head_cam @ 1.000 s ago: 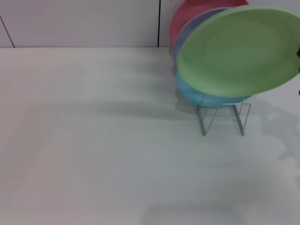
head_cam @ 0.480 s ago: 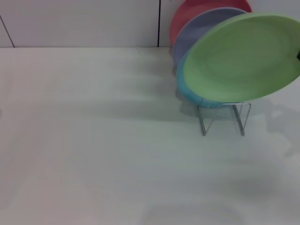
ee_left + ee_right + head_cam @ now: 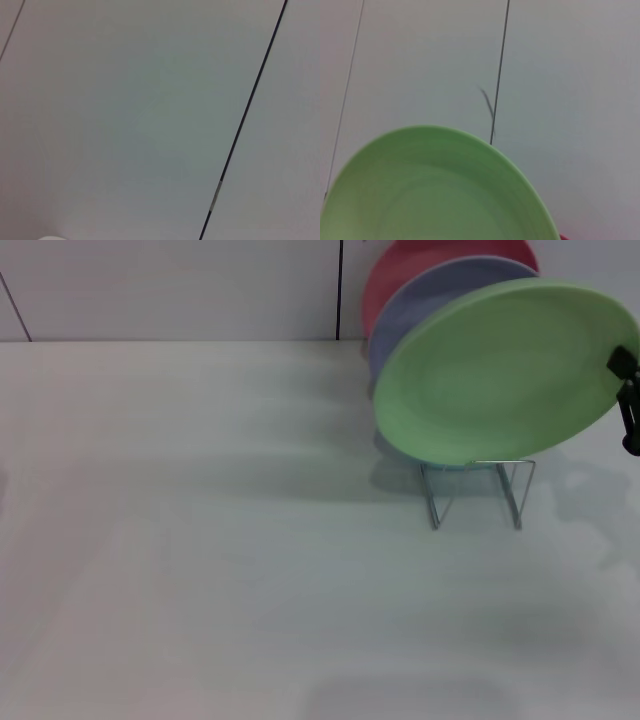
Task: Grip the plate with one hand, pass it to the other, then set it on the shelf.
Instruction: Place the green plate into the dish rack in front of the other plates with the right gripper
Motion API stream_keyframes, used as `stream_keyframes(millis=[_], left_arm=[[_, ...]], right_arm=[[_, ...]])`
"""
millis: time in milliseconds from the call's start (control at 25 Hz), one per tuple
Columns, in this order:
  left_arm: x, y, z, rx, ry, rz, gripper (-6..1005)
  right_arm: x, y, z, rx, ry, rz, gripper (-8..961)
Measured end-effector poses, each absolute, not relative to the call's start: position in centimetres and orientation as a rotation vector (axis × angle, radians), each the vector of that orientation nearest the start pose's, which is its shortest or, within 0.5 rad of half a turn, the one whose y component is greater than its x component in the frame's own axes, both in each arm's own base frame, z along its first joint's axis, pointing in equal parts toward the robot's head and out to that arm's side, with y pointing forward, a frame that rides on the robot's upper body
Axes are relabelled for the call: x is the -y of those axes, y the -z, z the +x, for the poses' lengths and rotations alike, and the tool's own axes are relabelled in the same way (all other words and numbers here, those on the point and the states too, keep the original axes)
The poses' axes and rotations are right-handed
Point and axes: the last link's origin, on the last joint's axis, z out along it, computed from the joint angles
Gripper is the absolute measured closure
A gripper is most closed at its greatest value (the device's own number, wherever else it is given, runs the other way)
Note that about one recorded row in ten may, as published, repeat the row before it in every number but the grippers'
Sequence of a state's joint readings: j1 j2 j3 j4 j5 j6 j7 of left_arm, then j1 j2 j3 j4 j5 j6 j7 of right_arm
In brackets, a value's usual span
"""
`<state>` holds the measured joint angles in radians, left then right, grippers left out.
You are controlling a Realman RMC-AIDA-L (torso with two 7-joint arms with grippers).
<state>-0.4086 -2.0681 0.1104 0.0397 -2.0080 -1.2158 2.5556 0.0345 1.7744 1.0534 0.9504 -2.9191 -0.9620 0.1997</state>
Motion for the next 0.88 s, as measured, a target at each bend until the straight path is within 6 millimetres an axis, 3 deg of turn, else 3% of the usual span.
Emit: stream_keyframes(millis=[880], left_arm=[[-30.9, -4.8, -38.8, 0.831, 0.87, -1.255, 264]], right_arm=[[-29.3, -3.7, 29.8, -0.267, -0.767, -1.866, 850]])
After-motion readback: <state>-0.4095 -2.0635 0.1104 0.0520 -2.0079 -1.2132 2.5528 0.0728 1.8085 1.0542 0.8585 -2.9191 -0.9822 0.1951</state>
